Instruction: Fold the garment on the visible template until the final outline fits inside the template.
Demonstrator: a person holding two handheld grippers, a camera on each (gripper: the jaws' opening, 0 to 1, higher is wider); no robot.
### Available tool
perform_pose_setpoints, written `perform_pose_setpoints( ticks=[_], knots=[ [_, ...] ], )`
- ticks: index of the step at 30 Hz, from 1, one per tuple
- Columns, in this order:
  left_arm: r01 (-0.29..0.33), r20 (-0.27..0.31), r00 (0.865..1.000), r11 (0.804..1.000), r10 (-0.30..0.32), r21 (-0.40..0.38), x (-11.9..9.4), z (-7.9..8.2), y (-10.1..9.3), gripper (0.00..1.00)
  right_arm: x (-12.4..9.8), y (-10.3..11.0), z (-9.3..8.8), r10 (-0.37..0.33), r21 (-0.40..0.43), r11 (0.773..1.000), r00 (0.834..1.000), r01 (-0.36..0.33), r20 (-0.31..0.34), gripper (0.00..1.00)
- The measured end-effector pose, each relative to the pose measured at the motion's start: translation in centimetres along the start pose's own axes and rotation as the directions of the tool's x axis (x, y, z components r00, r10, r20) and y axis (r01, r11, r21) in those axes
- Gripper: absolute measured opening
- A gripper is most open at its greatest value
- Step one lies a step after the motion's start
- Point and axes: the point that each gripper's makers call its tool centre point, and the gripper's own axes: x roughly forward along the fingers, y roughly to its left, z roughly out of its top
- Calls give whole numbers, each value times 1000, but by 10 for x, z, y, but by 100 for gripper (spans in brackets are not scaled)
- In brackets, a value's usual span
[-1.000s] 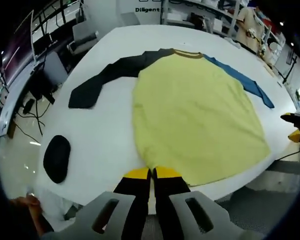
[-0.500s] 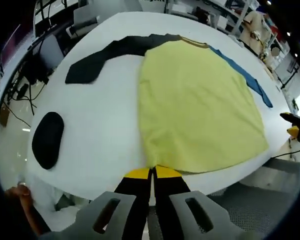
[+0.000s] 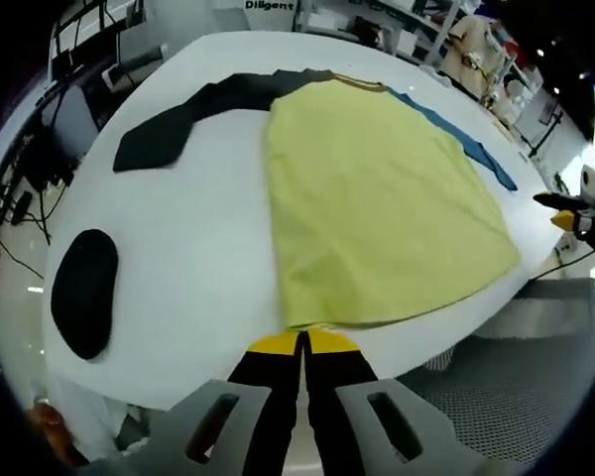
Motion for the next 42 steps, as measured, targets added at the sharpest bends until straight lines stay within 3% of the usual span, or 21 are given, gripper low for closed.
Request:
perform_pose_setpoints(
  ticks=[4,7,10,12,15,17,22,24,30,34,37,42],
  knots=[
    [29,41,999,999,-30,26,-1,1,-1,0,0,0,-1,-2,4,1000,1000,2,-1,72],
    [32,86,996,996,-40,88,-5,8,-4,0,-1,0,-1,-8,4,1000,1000,8,-1,72],
    [3,156,987,971,-41,240,-14,22,-7,0,-1,0,0,-10,7,1000,1000,10,3,72],
    [-21,173,984,951,-34,307,-17,27,-7,1,-1,0,0,-13,6,1000,1000,13,1,73],
    [-41,173,985,931,-24,361,-19,28,-7,7,-1,-1,-1,-16,6,1000,1000,16,-2,72],
    [-53,203,979,916,-32,398,-20,33,-8,12,-1,0,0,-15,9,1000,1000,15,2,73],
    [-48,198,980,913,-36,406,-17,34,-5,16,-1,-1,-1,-23,5,1000,1000,23,-6,72],
    [-64,178,984,901,-14,429,-11,33,-1,16,-2,-2,-1,-22,11,1000,1000,22,-3,72],
    [-47,171,985,928,-18,369,3,31,0,11,-2,-4,0,-28,10,1000,1000,28,-4,72],
    [-71,169,986,925,7,373,6,26,2,6,-5,-8,1,-38,18,999,999,38,1,72],
    [-55,170,985,932,-8,358,4,25,1,0,-5,-11,0,-46,21,999,999,46,-2,72],
    [-69,164,986,925,8,373,4,22,4,0,-4,-12,1,-49,25,998,999,49,-4,72]
  ],
)
